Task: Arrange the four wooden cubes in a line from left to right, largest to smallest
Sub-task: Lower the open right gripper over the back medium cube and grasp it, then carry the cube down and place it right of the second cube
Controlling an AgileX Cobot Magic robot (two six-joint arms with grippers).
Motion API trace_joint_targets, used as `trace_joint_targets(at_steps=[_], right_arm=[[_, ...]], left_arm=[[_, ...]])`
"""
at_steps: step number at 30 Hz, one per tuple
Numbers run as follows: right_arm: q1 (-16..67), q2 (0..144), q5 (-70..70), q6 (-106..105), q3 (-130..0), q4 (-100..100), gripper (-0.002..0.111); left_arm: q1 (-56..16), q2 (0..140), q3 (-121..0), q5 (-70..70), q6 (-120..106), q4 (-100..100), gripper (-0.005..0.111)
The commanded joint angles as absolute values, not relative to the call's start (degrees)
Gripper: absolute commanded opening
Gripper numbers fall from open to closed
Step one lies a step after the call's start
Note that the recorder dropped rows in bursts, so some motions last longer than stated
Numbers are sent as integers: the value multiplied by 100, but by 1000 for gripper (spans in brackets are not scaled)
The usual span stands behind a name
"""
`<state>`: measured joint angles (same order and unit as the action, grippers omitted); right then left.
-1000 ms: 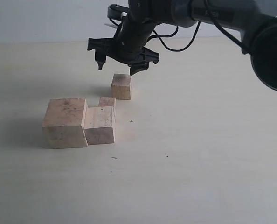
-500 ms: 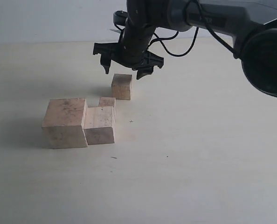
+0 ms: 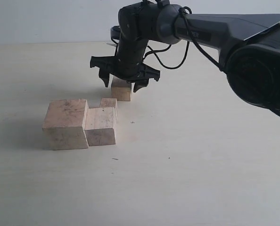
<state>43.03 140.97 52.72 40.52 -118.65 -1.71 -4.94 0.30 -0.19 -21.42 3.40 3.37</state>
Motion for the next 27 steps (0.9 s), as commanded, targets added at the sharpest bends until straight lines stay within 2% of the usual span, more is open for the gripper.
trace_joint_targets(at_steps=[1, 3, 7, 15, 19, 27], right_arm=[[4293, 14082, 5552, 4302, -11926, 184, 52], [4293, 14070, 5554, 4302, -11926, 187, 38], [4293, 13933, 5528, 3663, -11926, -113, 1], [4281, 12956, 6225, 1871, -11926, 259, 0], [4177, 12402, 6735, 132, -11926, 305, 0], [3778, 12154, 6996, -1880, -11845, -353, 0]], left_arm=[[-524, 0, 0, -2062, 340, 319, 0], [-524, 0, 0, -2062, 340, 319, 0], [-524, 0, 0, -2062, 340, 319, 0], [-524, 0, 0, -2062, 340, 319, 0], [-524, 0, 0, -2062, 340, 319, 0], [-524, 0, 0, -2062, 340, 319, 0]])
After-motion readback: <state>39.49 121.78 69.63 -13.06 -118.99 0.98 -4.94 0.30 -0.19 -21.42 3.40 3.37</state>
